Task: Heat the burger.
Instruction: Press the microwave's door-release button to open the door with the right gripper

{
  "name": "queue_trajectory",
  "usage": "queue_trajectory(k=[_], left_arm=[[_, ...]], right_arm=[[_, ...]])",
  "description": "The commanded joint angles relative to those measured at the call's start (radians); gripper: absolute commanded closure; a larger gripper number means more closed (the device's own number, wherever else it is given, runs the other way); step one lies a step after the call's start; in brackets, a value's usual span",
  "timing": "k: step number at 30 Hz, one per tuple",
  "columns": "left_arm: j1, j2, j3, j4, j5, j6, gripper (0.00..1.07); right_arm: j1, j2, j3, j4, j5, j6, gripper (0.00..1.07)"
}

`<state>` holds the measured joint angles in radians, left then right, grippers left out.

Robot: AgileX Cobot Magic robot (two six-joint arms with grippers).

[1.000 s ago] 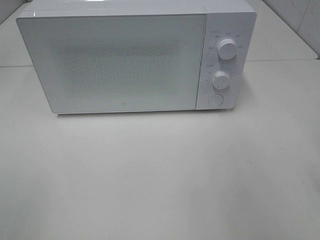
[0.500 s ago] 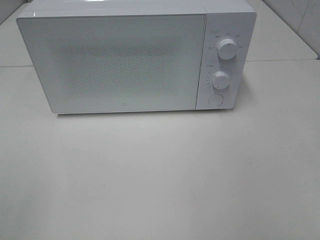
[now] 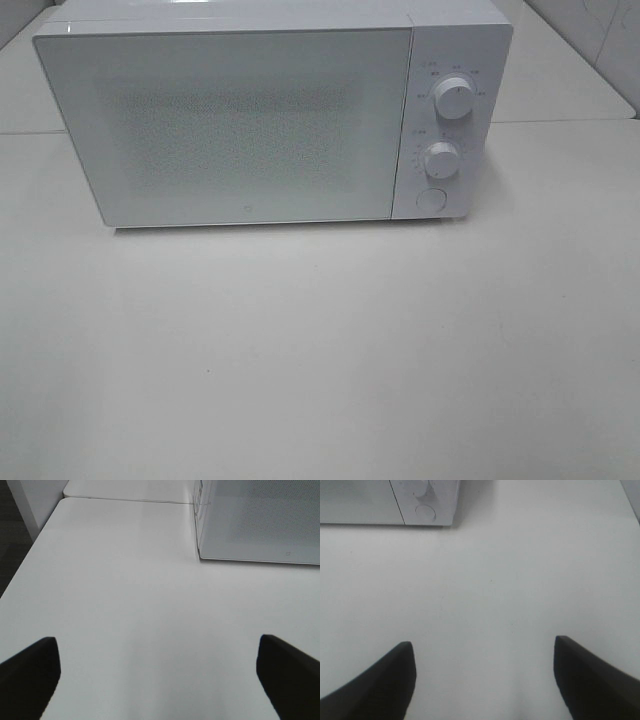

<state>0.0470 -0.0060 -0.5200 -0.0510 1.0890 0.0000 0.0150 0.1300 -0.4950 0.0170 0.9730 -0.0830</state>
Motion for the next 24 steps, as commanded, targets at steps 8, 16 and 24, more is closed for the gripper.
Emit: queue_trajectory(k=[8, 16, 24], left_arm=[[0.002, -0.015, 0.004, 0.003, -0.017, 0.000, 0.06], [0.002, -0.004, 0.004, 0.003, -0.017, 0.000, 0.06], [0.002, -0.004, 0.004, 0.003, -0.017, 0.000, 0.06]], right_arm=[[-0.008, -0.166, 0.007, -0.047, -0.008, 0.063, 0.32], [-0.002, -0.164, 0.007, -0.077, -0.010, 0.104, 0.32], [-0.002, -0.164, 0.007, -0.077, -0.010, 0.104, 0.32]])
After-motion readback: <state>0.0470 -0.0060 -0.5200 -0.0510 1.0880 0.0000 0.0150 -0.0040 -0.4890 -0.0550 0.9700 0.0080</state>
